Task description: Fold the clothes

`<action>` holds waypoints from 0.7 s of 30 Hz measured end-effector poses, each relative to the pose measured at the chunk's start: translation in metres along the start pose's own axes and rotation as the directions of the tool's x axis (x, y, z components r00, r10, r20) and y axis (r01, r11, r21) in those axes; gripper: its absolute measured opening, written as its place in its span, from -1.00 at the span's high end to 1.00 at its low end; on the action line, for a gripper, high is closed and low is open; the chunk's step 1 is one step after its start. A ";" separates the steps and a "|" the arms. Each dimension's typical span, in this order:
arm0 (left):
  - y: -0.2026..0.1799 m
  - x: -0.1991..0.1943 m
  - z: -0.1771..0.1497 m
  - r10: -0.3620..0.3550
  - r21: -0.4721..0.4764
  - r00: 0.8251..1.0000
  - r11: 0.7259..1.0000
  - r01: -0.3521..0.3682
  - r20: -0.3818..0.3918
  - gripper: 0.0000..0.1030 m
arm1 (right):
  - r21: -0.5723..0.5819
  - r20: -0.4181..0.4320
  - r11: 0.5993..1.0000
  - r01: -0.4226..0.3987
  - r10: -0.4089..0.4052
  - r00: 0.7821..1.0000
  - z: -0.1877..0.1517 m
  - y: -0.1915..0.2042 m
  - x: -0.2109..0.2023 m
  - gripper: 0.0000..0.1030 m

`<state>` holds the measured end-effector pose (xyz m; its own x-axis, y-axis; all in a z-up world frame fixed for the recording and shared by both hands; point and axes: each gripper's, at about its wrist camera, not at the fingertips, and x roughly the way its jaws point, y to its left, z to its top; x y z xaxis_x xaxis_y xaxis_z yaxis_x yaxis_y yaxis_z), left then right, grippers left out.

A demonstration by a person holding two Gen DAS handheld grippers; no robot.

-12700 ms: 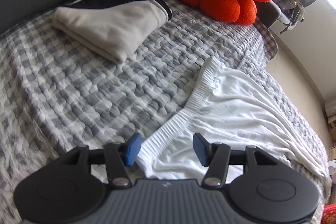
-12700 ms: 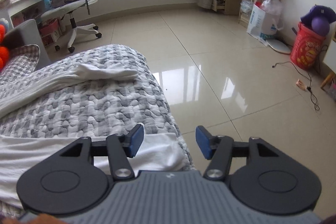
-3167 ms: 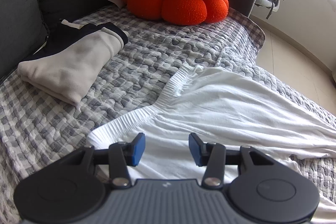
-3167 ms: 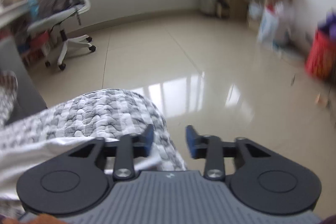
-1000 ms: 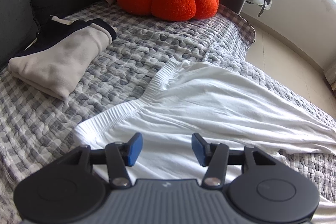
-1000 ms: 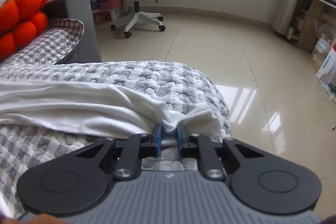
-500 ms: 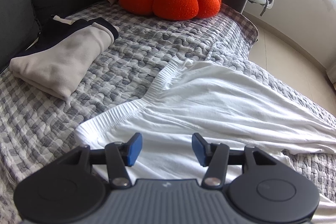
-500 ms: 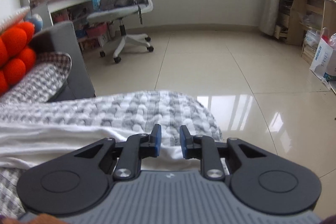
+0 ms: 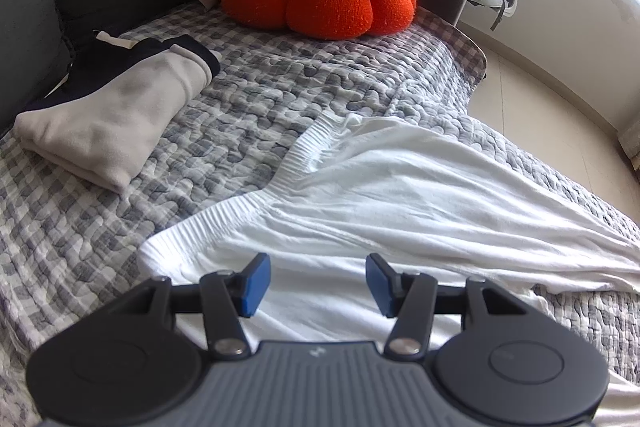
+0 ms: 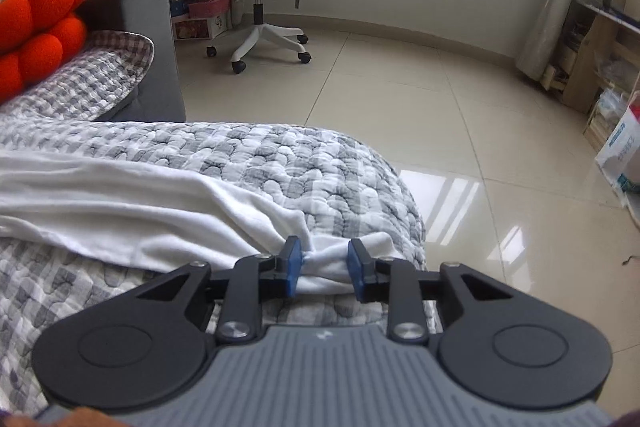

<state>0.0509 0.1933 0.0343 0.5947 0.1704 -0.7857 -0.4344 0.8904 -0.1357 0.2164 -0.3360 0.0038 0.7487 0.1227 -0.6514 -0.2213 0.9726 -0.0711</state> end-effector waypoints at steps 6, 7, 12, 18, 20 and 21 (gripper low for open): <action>0.003 -0.002 0.001 0.003 -0.014 1.000 1.000 -0.003 0.008 -0.05 | -0.056 0.014 0.998 0.003 -0.002 1.000 0.002 0.009 0.005 0.40; 0.003 -0.003 0.002 -0.001 -0.015 1.000 1.000 0.001 0.010 -0.05 | -0.059 0.013 0.998 -0.009 0.009 1.000 0.002 0.008 0.004 0.40; -0.003 -0.011 0.002 -0.010 0.017 0.999 1.000 0.009 0.035 -0.05 | -0.064 0.014 0.998 -0.015 0.016 1.000 0.002 0.010 0.006 0.42; -0.002 -0.023 0.000 -0.029 0.035 0.998 0.999 0.027 0.061 -0.07 | -0.208 0.024 0.973 0.101 -0.098 0.995 0.008 0.043 0.011 0.95; 0.001 -0.026 0.001 -0.036 0.022 0.997 0.999 0.035 0.063 -0.07 | -0.234 0.033 0.962 0.142 -0.138 0.990 0.009 0.049 0.013 0.96; 0.002 -0.026 0.001 -0.037 0.015 0.997 0.999 0.036 0.065 -0.07 | -0.243 0.037 0.957 0.161 -0.157 0.987 0.010 0.052 0.014 0.96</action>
<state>0.0351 0.1912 0.0553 0.6530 0.1641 -0.7394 -0.4023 0.9022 -0.1551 0.2219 -0.2818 -0.0014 0.7970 -0.0239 -0.6035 -0.2429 0.9022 -0.3565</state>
